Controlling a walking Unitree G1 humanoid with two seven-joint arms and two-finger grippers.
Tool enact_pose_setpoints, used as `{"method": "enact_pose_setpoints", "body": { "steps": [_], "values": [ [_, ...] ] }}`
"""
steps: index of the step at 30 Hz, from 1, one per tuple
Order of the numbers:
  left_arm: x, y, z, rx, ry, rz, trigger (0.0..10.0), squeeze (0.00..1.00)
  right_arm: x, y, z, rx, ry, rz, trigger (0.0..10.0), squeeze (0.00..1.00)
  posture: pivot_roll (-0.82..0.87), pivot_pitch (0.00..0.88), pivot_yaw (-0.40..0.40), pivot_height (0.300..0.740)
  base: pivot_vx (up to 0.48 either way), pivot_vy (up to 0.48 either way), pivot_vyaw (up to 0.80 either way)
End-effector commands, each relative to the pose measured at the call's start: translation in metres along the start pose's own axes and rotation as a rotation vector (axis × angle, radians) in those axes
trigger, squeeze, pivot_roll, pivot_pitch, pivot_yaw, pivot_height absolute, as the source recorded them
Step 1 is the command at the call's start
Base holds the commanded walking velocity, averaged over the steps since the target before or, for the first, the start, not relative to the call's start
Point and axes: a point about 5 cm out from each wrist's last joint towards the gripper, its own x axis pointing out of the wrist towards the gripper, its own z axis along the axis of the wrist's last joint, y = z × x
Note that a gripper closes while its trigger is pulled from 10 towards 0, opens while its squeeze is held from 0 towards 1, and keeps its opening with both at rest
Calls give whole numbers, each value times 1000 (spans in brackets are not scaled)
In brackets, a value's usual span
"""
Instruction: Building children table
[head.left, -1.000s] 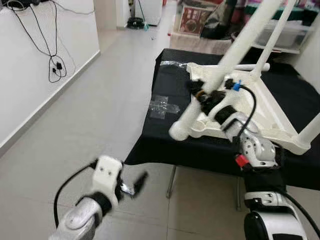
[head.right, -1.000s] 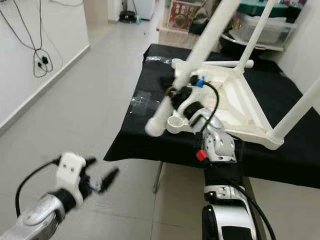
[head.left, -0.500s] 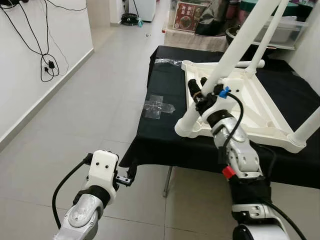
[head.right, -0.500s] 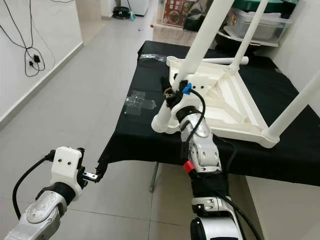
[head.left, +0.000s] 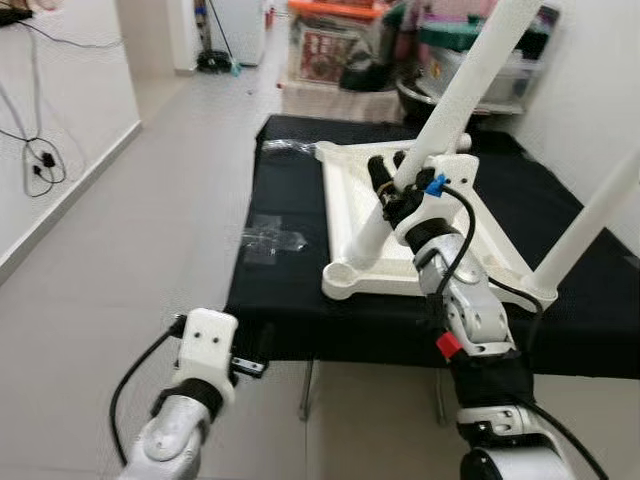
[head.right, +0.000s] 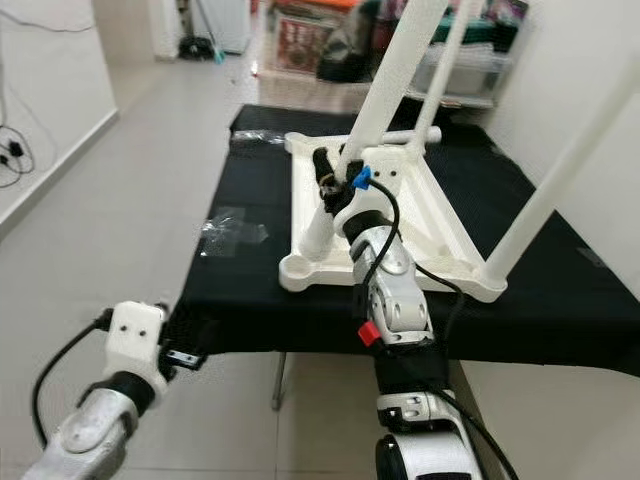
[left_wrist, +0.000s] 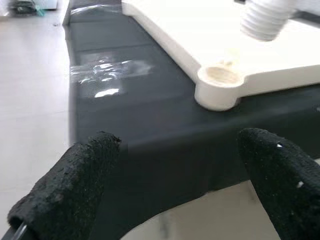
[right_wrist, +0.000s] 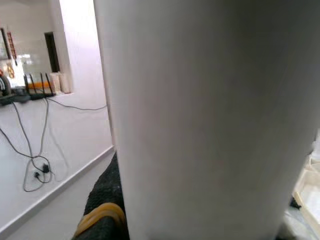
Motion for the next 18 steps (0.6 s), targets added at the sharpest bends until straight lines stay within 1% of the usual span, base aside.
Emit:
{"method": "enact_pose_setpoints", "body": {
  "steps": [1, 3, 7, 10, 12, 13, 15, 16, 17, 18],
  "values": [
    [-1, 8, -5, 24, 26, 38, 10000, 0, 4, 14, 3, 2, -26, 41, 10000, 0, 118, 48, -105, 740, 0, 0, 0],
    [-1, 9, -6, 37, 25, 39, 10000, 0, 5, 14, 4, 3, -31, 45, 10000, 0, 120, 48, -104, 740, 0, 0, 0],
    [-1, 7, -7, 29, 24, 37, 10000, 0, 8, 14, 5, 6, -36, 46, 10000, 0, 120, 47, -103, 740, 0, 0, 0],
    [-1, 7, -7, 26, 23, 35, 10000, 0, 13, 14, 11, 29, -46, 73, 10000, 0, 122, 48, -105, 740, 0, 0, 0],
    [-2, 7, -6, 26, 21, 35, 10000, 0, 18, 17, 18, 73, -55, 132, 10000, 0, 123, 49, -104, 740, 0, 0, 0],
    [-2, 7, -6, 26, 21, 35, 10000, 0, 18, 17, 18, 73, -55, 132, 10000, 0, 123, 49, -104, 740, 0, 0, 0],
    [-3, 3, -3, 3, 5, 14, 10000, 0, 29, 22, 23, 143, -14, 290, 10000, 0, 122, 58, -106, 740, 0, 0, 0],
    [-3, 3, -3, 3, 5, 14, 10000, 0, 29, 22, 23, 143, -14, 290, 10000, 0, 122, 58, -106, 740, 0, 0, 0],
    [-4, 2, -2, -5, -1, 5, 10000, 0, 32, 23, 25, 165, 7, 348, 10000, 0, 122, 58, -106, 740, 0, 0, 0],
    [-5, -2, 0, -13, -6, -13, 10000, 0, 38, 25, 24, 155, 42, 433, 10000, 0, 122, 69, -108, 740, 0, 0, 0]
  ]
}}
